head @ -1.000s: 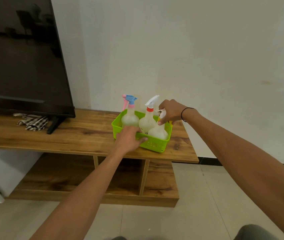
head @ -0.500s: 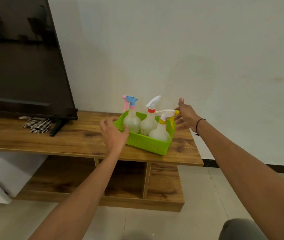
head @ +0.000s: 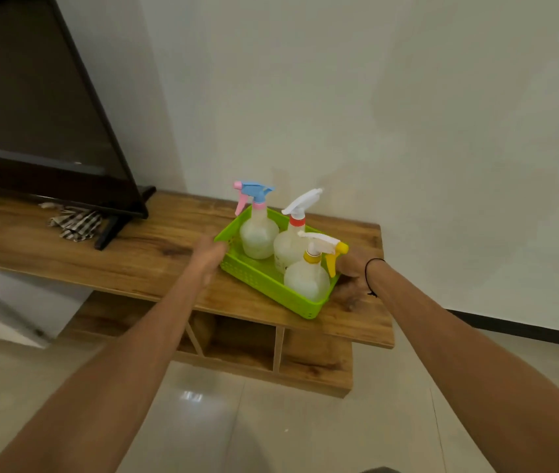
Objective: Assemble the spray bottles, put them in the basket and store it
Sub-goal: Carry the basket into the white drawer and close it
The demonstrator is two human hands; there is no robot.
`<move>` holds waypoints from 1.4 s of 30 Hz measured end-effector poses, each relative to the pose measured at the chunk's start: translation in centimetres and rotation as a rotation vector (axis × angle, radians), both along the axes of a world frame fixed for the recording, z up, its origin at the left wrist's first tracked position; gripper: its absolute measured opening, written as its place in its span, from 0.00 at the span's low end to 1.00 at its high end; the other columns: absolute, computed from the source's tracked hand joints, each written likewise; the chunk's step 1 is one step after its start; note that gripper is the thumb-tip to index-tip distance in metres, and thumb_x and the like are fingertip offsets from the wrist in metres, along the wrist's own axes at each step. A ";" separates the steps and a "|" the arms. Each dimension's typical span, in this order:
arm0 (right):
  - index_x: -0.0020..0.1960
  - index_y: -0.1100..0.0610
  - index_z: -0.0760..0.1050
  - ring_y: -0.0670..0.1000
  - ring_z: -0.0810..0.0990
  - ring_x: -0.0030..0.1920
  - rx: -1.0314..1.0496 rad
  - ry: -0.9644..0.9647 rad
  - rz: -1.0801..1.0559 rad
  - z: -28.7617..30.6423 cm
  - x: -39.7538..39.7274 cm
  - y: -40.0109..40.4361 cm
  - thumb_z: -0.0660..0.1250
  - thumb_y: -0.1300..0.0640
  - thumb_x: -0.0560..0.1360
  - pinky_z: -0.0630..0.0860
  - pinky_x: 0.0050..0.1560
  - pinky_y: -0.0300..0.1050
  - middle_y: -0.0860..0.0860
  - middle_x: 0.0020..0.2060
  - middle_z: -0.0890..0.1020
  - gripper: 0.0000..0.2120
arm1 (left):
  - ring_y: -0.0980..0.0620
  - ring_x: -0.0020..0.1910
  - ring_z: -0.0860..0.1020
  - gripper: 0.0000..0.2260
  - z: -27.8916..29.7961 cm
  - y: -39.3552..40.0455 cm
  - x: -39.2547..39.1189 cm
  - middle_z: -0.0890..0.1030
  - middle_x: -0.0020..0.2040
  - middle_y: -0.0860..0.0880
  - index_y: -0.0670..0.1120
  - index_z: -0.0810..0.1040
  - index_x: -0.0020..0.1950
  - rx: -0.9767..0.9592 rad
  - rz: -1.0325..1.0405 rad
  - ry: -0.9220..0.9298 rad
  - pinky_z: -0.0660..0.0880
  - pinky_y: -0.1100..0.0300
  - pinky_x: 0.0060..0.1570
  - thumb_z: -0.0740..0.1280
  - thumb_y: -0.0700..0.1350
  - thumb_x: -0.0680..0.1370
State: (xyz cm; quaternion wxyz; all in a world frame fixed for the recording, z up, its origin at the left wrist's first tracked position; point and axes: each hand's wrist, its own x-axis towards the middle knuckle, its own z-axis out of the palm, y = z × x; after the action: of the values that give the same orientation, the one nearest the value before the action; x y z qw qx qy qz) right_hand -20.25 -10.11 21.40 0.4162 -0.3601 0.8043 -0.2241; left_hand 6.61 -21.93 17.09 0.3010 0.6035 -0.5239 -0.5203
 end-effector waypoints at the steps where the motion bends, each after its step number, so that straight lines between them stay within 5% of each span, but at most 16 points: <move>1: 0.48 0.61 0.75 0.56 0.79 0.42 0.014 0.140 0.062 0.5 -0.1 -0.3 0.60 0.67 0.79 0.75 0.39 0.45 0.60 0.47 0.82 0.06 | 0.45 0.43 0.80 0.17 0.3 0.2 0.1 0.83 0.43 0.43 0.47 0.83 0.48 0.010 0.007 0.007 0.74 0.54 0.43 0.58 0.31 0.76; 6: 0.33 0.58 0.62 0.49 0.64 0.30 0.124 0.403 0.200 6.2 0.6 -0.3 0.60 0.65 0.81 0.60 0.28 0.41 0.53 0.31 0.67 0.18 | 0.45 0.47 0.80 0.17 5.5 2.6 1.6 0.83 0.43 0.46 0.49 0.82 0.50 0.078 0.081 0.048 0.78 0.48 0.47 0.58 0.32 0.76; 9: 0.34 0.57 0.61 0.53 0.68 0.35 0.154 0.413 0.321 10.2 1.8 -0.1 0.61 0.64 0.81 0.59 0.28 0.40 0.52 0.32 0.68 0.18 | 0.44 0.44 0.81 0.18 10.9 4.1 3.0 0.82 0.43 0.44 0.50 0.81 0.47 0.167 0.148 0.101 0.82 0.42 0.52 0.57 0.31 0.78; 12: 0.38 0.57 0.64 0.51 0.70 0.37 0.169 0.364 0.382 15.1 3.9 0.3 0.61 0.61 0.82 0.64 0.31 0.40 0.54 0.39 0.74 0.15 | 0.51 0.37 0.82 0.18 16.4 6.3 4.9 0.83 0.41 0.46 0.50 0.81 0.49 0.178 0.194 0.163 0.81 0.52 0.43 0.56 0.31 0.81; 15: 0.53 0.62 0.68 0.55 0.75 0.45 0.159 0.239 0.364 21.0 6.7 0.3 0.65 0.59 0.81 0.71 0.41 0.46 0.60 0.49 0.77 0.08 | 0.51 0.44 0.81 0.17 21.9 8.5 8.0 0.83 0.45 0.48 0.48 0.81 0.57 0.162 0.270 0.179 0.80 0.55 0.44 0.56 0.32 0.82; 17: 0.66 0.66 0.65 0.58 0.78 0.52 0.142 0.087 0.285 25.2 8.8 0.9 0.71 0.58 0.77 0.73 0.48 0.50 0.64 0.59 0.79 0.23 | 0.46 0.50 0.83 0.16 25.5 10.2 10.3 0.85 0.50 0.47 0.50 0.80 0.58 0.199 0.350 0.202 0.82 0.52 0.48 0.57 0.34 0.83; 20: 0.54 0.59 0.66 0.64 0.81 0.59 0.223 -0.109 0.197 30.9 12.3 2.0 0.74 0.53 0.69 0.79 0.61 0.63 0.62 0.65 0.79 0.22 | 0.41 0.58 0.83 0.15 29.8 12.8 13.5 0.83 0.61 0.40 0.50 0.77 0.63 0.218 0.541 0.284 0.81 0.46 0.55 0.63 0.36 0.80; 22: 0.61 0.57 0.67 0.65 0.84 0.53 0.244 -0.139 0.243 31.8 14.2 1.0 0.76 0.52 0.63 0.83 0.48 0.68 0.63 0.59 0.81 0.31 | 0.45 0.56 0.82 0.18 32.8 14.4 14.9 0.82 0.61 0.43 0.49 0.72 0.68 0.226 0.633 0.352 0.80 0.45 0.56 0.65 0.36 0.80; 24: 0.71 0.55 0.62 0.65 0.85 0.48 0.229 -0.172 0.305 31.3 16.2 -0.2 0.77 0.59 0.67 0.84 0.36 0.66 0.60 0.53 0.79 0.38 | 0.49 0.57 0.80 0.20 34.5 15.6 16.0 0.79 0.61 0.49 0.51 0.67 0.71 0.255 0.699 0.417 0.80 0.44 0.57 0.65 0.37 0.81; 28: 0.74 0.48 0.58 0.64 0.85 0.42 0.226 -0.126 0.321 32.8 21.6 -0.8 0.69 0.66 0.75 0.83 0.29 0.61 0.58 0.61 0.76 0.34 | 0.46 0.68 0.77 0.21 33.4 16.9 19.0 0.74 0.72 0.49 0.55 0.61 0.72 0.310 0.778 0.457 0.82 0.41 0.55 0.66 0.45 0.83; 31: 0.57 0.42 0.60 0.62 0.84 0.45 0.169 -0.047 0.365 28.4 24.3 -1.2 0.69 0.62 0.71 0.84 0.34 0.63 0.56 0.57 0.79 0.25 | 0.46 0.69 0.77 0.24 31.4 18.2 20.8 0.73 0.74 0.52 0.60 0.58 0.76 0.321 0.795 0.460 0.84 0.41 0.52 0.66 0.52 0.84; 36: 0.64 0.56 0.65 0.62 0.83 0.46 0.207 0.018 0.415 25.6 29.5 -0.8 0.66 0.65 0.72 0.84 0.44 0.63 0.55 0.47 0.80 0.22 | 0.46 0.71 0.75 0.24 27.5 19.0 24.6 0.72 0.75 0.52 0.62 0.58 0.78 0.364 0.827 0.471 0.85 0.41 0.48 0.65 0.51 0.85; 42: 0.68 0.63 0.63 0.59 0.76 0.45 0.263 0.039 0.444 23.7 35.9 -2.0 0.62 0.72 0.78 0.65 0.15 0.33 0.61 0.51 0.77 0.20 | 0.46 0.69 0.78 0.31 23.2 17.9 29.3 0.73 0.76 0.52 0.68 0.52 0.80 0.408 0.856 0.477 0.85 0.45 0.43 0.63 0.45 0.86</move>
State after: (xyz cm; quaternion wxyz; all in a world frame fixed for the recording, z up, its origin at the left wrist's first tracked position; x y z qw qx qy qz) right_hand 15.66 -12.08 45.08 0.4828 -0.4747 0.7358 -0.0136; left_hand 35.93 -4.03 40.28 0.4737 0.6745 -0.0357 -0.5651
